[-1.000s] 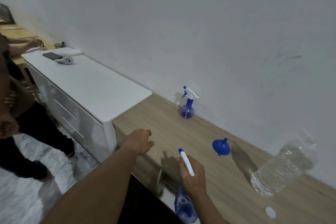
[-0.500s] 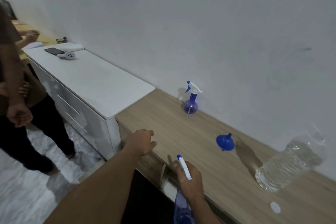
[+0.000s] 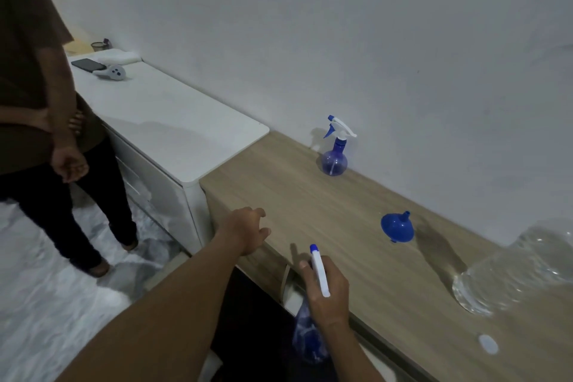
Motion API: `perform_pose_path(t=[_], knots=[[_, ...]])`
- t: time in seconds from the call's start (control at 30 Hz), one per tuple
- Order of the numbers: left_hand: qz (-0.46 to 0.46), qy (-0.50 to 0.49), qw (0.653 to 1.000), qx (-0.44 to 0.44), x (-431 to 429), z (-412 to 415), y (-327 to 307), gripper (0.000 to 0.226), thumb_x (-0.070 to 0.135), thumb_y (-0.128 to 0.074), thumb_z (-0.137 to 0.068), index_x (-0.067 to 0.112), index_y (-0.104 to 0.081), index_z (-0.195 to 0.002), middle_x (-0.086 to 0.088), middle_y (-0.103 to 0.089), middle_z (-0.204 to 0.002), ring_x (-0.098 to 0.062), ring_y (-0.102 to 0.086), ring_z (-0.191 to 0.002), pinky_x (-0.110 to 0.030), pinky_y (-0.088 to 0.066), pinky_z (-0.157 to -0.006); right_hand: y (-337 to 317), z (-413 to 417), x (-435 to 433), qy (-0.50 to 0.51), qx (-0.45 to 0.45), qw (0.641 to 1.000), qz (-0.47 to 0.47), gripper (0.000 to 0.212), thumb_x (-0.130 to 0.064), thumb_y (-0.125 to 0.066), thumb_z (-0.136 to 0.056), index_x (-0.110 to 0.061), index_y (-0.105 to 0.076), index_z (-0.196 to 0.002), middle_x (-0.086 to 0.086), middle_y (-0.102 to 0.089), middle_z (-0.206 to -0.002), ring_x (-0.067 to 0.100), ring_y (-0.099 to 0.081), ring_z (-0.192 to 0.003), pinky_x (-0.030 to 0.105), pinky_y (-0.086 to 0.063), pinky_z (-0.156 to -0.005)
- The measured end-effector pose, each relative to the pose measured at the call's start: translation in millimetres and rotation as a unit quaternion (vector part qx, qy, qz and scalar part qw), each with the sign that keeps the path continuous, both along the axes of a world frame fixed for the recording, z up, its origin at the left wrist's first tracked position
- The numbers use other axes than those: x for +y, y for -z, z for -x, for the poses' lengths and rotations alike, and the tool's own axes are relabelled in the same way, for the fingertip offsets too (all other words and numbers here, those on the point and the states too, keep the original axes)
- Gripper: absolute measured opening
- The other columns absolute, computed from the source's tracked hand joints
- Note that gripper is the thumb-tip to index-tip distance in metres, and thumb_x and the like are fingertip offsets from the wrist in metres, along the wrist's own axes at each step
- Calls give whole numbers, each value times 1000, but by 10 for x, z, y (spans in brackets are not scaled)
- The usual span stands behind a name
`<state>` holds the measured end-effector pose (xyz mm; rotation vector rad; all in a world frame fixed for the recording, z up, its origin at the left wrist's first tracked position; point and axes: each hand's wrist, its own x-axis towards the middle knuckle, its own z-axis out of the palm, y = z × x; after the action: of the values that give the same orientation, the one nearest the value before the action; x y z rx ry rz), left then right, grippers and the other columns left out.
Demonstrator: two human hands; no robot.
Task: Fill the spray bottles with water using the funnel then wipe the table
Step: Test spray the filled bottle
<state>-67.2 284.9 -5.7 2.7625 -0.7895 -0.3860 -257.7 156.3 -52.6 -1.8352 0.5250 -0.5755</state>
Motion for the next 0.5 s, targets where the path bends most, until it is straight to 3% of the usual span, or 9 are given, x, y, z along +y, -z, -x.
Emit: perform_pose_path(t=[0.07,0.17,0.3,0.4,0.5], knots=[[6,0,1000,5,4,-22,-2,54,48,-54,-94,19,-48,-140,-10,-57,-134,-28,-54,-121,-40,-47,-99,45,-15,1,0,16,1000,11,37,-38,-65,-92,-26,-47,-61,-1,-49,-56,13,-46,-50,37,-41,-51],[12,-4,1000,7,10,-38,11,53,48,-56,-94,20,-49,-138,-10,-57,-133,-28,-55,-120,-41,-48,-97,59,-31,-4,-5,32,999,27,42,-36,-62,-92,-33,-40,-56,-7,-44,-51,9,-43,-48,30,-36,-50],[13,-6,1000,6,0,-51,23,52,47,-57,-94,19,-50,-138,-11,-58,-133,-28,-55,-121,-40,-47,-98,63,-54,-9,-8,20,1000,-6,42,-22,-68,-95,-25,-45,-60,-6,-46,-53,8,-43,-49,25,-36,-50],[16,-4,1000,10,-10,-45,34,52,45,-57,-94,19,-50,-138,-12,-57,-133,-29,-54,-122,-41,-47,-100,40,-82,-21,-7,32,999,-14,43,-34,-64,-91,-33,-42,-55,-8,-44,-51,8,-42,-48,26,-35,-51],[15,-3,1000,14,-16,-45,44,52,46,-57,-94,19,-50,-139,-12,-56,-134,-29,-53,-123,-42,-47,-100,16,-91,-49,-3,40,998,-42,43,-33,-65,-93,-23,-44,-57,-6,-45,-52,10,-44,-49,31,-36,-52]])
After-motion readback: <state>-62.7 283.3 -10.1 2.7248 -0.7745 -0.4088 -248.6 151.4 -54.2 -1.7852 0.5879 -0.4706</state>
